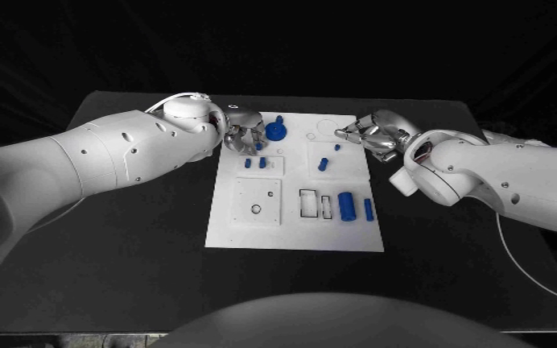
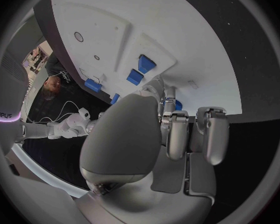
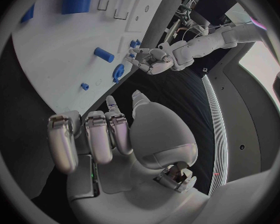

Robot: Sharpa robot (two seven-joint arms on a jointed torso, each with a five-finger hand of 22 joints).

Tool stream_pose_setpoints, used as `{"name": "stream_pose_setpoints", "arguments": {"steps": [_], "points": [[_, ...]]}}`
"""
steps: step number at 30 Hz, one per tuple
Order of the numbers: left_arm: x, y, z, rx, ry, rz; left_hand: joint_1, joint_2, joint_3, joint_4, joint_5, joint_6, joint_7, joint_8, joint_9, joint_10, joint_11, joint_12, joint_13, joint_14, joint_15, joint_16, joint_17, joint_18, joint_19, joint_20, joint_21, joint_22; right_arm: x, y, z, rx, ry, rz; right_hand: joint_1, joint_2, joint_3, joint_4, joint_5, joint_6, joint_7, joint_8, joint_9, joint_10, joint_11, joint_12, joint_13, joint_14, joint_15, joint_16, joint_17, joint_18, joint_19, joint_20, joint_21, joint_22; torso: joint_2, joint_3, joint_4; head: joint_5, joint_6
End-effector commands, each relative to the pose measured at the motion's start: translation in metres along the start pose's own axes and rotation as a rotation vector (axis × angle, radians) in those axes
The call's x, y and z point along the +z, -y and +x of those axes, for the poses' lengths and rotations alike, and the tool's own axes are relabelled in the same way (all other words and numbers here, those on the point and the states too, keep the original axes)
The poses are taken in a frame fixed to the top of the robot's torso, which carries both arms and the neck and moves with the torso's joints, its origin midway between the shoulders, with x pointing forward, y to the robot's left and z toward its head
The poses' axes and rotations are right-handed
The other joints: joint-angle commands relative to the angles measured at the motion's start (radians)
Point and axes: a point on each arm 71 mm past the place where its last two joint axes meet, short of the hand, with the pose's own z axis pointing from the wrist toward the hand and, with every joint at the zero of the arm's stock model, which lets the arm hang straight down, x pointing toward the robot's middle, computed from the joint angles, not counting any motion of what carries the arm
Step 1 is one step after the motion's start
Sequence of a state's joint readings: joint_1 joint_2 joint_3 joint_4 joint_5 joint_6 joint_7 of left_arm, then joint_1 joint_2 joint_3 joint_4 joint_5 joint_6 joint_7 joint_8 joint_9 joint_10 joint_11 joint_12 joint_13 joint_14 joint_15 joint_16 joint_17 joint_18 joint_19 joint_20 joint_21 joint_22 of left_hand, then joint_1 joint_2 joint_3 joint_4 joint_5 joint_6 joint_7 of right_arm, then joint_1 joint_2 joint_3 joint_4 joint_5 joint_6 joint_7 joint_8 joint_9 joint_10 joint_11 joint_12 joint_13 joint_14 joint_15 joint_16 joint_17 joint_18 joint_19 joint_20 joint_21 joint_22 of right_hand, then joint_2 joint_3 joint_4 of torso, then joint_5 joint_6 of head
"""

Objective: Assemble the parts on the task board

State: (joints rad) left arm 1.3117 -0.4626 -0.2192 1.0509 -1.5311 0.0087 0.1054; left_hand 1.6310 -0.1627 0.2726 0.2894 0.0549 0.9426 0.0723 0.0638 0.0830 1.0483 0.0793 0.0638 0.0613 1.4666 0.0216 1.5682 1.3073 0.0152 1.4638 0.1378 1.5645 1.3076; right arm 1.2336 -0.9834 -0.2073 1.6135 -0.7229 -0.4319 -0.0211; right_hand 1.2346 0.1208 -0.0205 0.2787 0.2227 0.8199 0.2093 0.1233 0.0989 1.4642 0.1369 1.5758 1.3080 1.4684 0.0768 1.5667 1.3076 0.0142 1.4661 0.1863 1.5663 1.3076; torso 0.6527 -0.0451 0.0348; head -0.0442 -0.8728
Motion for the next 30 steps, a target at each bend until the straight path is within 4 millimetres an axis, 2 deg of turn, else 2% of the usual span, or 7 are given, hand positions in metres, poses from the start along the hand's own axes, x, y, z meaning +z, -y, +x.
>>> {"name": "stream_pose_setpoints", "arguments": {"steps": [1, 5, 9, 14, 22, 27, 30], "points": [[0.000, 0.000, -0.001, 0.011, 0.029, -0.009, -0.016, -0.002, -0.015, -0.001, 0.001, -0.046, -0.009, -0.002, -0.012, -0.011, 0.004, 0.000, 0.001, 0.104, 0.004, 0.003, 0.263, -0.015, 0.107, 0.000, 0.006, 0.263, 0.000, 0.001, 0.002, -0.007, -0.023, 0.005, 0.001, 0.012, -0.004, -0.001, 0.005, 0.008, 0.005, 0.007, 0.002, 0.107, 0.006, -0.005, 0.263, 0.102, 0.006, 0.004, 0.263, -0.014, 0.105, 0.004, 0.004, 0.263, 0.000, -0.0005, 0.0001, -0.003, 0.000], [-0.001, -0.001, -0.005, 0.016, 0.084, -0.014, -0.035, -0.004, -0.058, -0.001, 0.001, -0.160, -0.036, -0.003, -0.020, -0.024, 0.014, 0.002, 0.001, 0.104, 0.012, 0.003, 0.263, -0.015, 0.107, 0.002, 0.006, 0.263, -0.001, 0.001, 0.002, -0.008, -0.025, 0.008, 0.001, 0.013, -0.004, -0.001, 0.005, 0.008, 0.004, 0.008, 0.002, 0.107, 0.005, -0.005, 0.263, 0.102, 0.006, 0.004, 0.263, -0.014, 0.105, 0.004, 0.004, 0.263, 0.000, -0.0001, 0.0000, -0.002, 0.000], [-0.003, -0.005, -0.009, 0.018, 0.148, -0.025, -0.051, -0.024, -0.125, 0.006, 0.005, -0.462, -0.062, -0.021, -0.038, -0.043, 0.024, 0.002, 0.002, 0.104, 0.021, 0.003, 0.263, -0.015, 0.107, 0.007, 0.006, 0.263, -0.001, 0.001, 0.001, -0.008, -0.027, 0.011, 0.001, 0.013, -0.004, -0.001, 0.005, 0.008, 0.004, 0.008, 0.002, 0.107, 0.005, -0.005, 0.263, 0.102, 0.006, 0.004, 0.263, -0.014, 0.105, 0.004, 0.004, 0.263, 0.000, 0.0003, 0.0004, -0.002, 0.000], [-0.010, -0.012, -0.013, 0.011, 0.226, -0.028, -0.094, -0.086, -0.198, 0.008, 0.016, -0.580, 0.004, -0.027, -0.045, -0.072, 0.026, 0.000, 0.001, 0.104, 0.019, 0.003, 0.263, -0.015, 0.107, 0.008, 0.006, 0.263, -0.001, 0.002, 0.001, -0.009, -0.021, 0.011, 0.001, 0.013, -0.004, -0.001, 0.005, 0.010, 0.004, 0.009, 0.002, 0.107, 0.005, -0.005, 0.263, 0.102, 0.006, 0.004, 0.263, -0.014, 0.105, 0.004, 0.004, 0.263, -0.001, -0.0003, 0.0012, -0.004, 0.000], [-0.033, -0.030, -0.017, -0.039, 0.300, 0.003, -0.175, -0.084, -0.296, 0.009, 0.014, -0.378, 0.098, 0.018, -0.018, -0.080, 0.037, 0.008, 0.004, 0.104, 0.022, 0.003, 0.263, -0.015, 0.107, 0.007, 0.006, 0.263, 0.001, 0.001, -0.004, -0.019, 0.024, -0.009, 0.031, 0.012, -0.001, -0.015, 0.004, 0.007, 0.000, 0.014, 0.004, 0.083, 0.000, -0.019, 0.249, 0.102, 0.003, 0.004, 0.263, -0.014, 0.105, 0.001, 0.004, 0.263, -0.002, 0.0014, 0.0042, -0.015, 0.000], [-0.054, -0.040, -0.022, -0.106, 0.381, -0.003, -0.290, -0.083, -0.363, 0.009, 0.014, -0.216, 0.118, 0.048, -0.002, -0.038, 0.052, 0.023, 0.006, 0.104, 0.040, 0.003, 0.263, -0.015, 0.107, 0.020, 0.006, 0.263, 0.005, -0.007, -0.008, -0.101, 0.048, -0.068, 0.112, 0.007, 0.040, -0.039, -0.027, 0.013, -0.032, 0.022, 0.006, -0.551, -0.033, -0.617, -0.252, 0.102, -0.026, 0.004, 0.263, -0.014, 0.105, -0.024, 0.004, 0.263, -0.002, 0.0005, 0.0043, -0.011, 0.003], [-0.066, -0.045, -0.026, -0.194, 0.444, -0.016, -0.340, -0.084, -0.449, 0.012, 0.023, -0.121, 0.116, 0.069, 0.008, -0.006, 0.049, 0.034, 0.007, 0.104, 0.039, 0.003, 0.263, -0.015, 0.107, 0.024, 0.006, 0.263, 0.009, -0.015, -0.012, -0.194, 0.070, -0.119, 0.169, -0.010, 0.079, -0.045, -0.054, 0.050, -0.050, 0.033, 0.011, -0.611, -0.048, -0.878, -0.470, 0.102, -0.044, 0.004, 0.263, -0.014, 0.105, -0.041, 0.004, 0.263, -0.002, 0.0007, 0.0059, -0.012, 0.002]]}}
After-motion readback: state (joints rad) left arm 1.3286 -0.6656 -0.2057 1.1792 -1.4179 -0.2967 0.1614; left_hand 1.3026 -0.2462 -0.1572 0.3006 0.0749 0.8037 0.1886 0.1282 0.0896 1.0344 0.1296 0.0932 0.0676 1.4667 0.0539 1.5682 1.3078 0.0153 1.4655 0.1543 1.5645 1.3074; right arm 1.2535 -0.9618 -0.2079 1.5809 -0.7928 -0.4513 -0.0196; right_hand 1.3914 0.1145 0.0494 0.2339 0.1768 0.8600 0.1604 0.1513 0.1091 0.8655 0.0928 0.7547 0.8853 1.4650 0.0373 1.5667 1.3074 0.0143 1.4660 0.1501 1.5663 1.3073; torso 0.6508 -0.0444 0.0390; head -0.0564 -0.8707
